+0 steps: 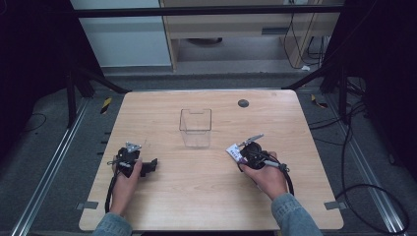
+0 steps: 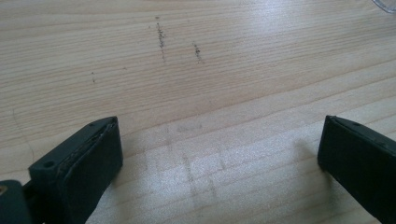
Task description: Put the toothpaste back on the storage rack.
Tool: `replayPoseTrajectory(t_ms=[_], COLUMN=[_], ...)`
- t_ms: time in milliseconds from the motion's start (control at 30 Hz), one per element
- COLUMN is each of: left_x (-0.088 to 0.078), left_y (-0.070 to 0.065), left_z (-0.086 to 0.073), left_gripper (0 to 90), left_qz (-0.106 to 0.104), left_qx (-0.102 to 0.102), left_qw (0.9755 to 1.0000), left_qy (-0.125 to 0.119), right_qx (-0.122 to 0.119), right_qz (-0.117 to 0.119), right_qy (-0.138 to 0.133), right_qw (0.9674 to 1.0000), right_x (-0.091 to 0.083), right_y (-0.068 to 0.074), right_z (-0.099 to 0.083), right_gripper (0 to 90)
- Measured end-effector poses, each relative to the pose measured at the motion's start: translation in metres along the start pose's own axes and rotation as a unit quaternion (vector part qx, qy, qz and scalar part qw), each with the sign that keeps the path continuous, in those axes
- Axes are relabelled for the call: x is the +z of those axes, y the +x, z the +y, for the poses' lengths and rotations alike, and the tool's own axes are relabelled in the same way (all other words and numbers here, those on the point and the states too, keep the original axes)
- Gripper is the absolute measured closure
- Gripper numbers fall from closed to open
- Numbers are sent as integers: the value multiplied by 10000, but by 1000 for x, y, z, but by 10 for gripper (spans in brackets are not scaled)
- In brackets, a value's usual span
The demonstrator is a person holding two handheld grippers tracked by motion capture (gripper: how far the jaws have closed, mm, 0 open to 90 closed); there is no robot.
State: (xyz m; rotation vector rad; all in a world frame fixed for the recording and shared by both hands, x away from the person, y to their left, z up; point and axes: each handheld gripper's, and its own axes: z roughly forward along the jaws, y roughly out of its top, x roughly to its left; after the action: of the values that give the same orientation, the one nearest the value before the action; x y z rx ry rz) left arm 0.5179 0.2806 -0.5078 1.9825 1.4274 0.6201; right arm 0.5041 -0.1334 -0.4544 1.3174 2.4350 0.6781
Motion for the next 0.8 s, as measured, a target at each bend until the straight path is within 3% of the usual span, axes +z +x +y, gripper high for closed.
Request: replayPoseTrajectory(t_ms=[800], left_x=[0], left_y=[0], left_z=[0], left_gripper=[0], left_qz=[-1], left_qx=[0], left_qw=[10000], left_qy=[0], right_qx=[99], right_qz=[-15], right_qy=[231], right_qw=[9997], right_x=[17], right_y=[-3], right_z=[7], right_gripper=[547])
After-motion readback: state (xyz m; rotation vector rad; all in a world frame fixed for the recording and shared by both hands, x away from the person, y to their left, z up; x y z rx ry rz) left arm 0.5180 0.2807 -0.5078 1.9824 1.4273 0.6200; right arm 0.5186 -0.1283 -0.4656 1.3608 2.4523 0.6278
